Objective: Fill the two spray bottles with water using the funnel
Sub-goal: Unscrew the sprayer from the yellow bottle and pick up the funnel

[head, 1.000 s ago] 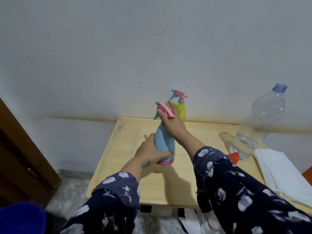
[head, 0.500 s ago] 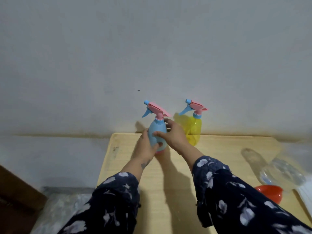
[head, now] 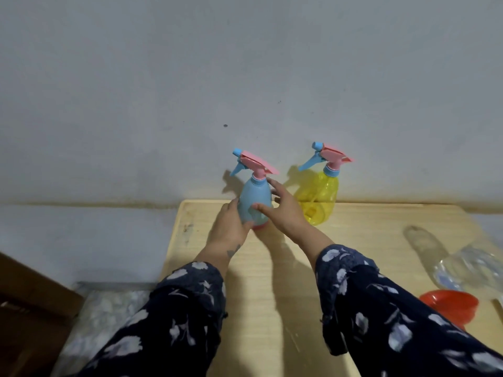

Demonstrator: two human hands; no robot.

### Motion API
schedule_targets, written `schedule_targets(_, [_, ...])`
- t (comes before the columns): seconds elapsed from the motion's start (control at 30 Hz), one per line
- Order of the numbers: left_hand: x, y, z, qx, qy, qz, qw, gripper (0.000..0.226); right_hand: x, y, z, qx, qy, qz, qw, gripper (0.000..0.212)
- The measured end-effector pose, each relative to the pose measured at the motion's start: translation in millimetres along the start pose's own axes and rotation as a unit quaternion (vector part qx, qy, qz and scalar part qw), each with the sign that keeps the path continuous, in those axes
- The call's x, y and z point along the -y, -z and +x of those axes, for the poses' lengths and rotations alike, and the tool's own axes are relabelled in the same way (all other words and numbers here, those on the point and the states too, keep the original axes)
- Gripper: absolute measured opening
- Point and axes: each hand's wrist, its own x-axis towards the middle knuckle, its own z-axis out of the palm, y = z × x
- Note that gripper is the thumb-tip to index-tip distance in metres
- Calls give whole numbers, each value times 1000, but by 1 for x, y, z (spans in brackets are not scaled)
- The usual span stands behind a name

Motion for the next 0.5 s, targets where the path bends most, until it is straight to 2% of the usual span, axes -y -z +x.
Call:
schedule_targets(0.07, [-2,4,-10,-1,38,95,995,42,-5,10,-10,3,-34,-13,999,65])
schedule_targets(0.17, [-14,6,-28,49,90,161,982,37,-16,32,-24,-15,-76,-46,996,46])
schedule_targets(0.23, [-28,-2,-35,79,93,175,977,35,-25,51,-30,-61,-99,-55,992,27])
schedule_targets(0.3, [-44,-13,-37,86,73,176,978,37,-31,71,-32,-134,-129,-43,982,17])
schedule_targets(0.4, [-71,-36,-31,78,35,130,988,46,-33,97,-26,-227,-124,-29,966,27])
schedule_targets(0.5, [-98,-58,-24,37,1,83,996,61,-29,115,-9,-209,-64,-2,976,48])
